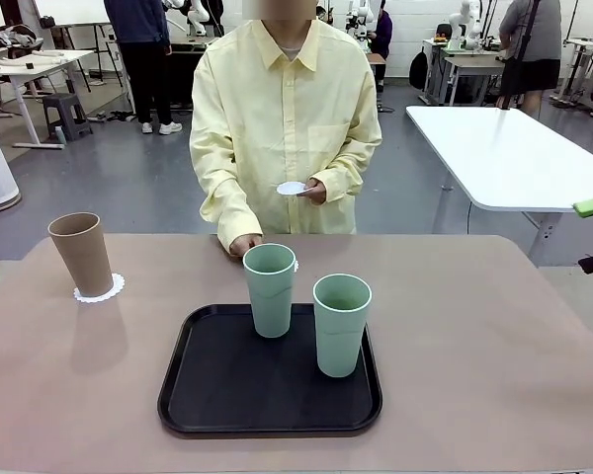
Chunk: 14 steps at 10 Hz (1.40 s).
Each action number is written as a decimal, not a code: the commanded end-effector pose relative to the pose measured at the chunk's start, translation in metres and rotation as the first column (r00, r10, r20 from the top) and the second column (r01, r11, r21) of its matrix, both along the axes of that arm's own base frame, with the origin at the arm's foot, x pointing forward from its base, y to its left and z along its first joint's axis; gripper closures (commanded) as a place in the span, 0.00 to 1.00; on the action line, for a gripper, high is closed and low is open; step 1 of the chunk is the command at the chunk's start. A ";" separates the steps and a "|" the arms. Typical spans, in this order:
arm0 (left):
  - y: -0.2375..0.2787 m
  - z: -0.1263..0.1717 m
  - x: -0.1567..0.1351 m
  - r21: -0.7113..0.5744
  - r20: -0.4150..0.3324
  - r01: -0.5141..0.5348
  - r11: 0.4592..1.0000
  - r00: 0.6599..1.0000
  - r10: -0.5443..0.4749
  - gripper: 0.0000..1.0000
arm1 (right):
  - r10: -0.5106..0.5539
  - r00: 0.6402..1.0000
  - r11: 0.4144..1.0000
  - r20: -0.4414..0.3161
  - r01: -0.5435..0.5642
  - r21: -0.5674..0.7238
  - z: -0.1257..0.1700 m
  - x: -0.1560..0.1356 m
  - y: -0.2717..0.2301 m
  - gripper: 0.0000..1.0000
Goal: Place coasters on the table and set cups on them.
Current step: Take one Reusable plastic cup from the Flat Tray and place it on a coaster set by the human.
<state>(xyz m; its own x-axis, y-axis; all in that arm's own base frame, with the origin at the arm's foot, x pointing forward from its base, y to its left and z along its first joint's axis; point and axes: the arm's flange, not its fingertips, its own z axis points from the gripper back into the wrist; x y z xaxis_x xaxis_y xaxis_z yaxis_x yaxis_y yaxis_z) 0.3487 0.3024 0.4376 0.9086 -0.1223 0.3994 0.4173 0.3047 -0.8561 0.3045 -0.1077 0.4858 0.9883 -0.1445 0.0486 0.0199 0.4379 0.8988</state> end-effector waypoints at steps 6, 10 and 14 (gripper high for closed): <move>0.001 0.002 -0.001 0.007 -0.003 -0.005 1.000 1.000 0.005 0.00 | 0.000 1.000 0.999 0.028 0.000 0.034 0.001 0.003 0.002 0.00; 0.001 0.002 -0.001 0.007 -0.003 -0.005 1.000 1.000 0.005 0.00 | 0.000 1.000 0.999 0.028 0.000 0.034 0.001 0.003 0.002 0.00; 0.001 0.002 -0.001 0.007 -0.003 -0.005 1.000 1.000 0.005 0.00 | 0.000 1.000 0.999 0.028 0.000 0.034 0.001 0.003 0.002 0.00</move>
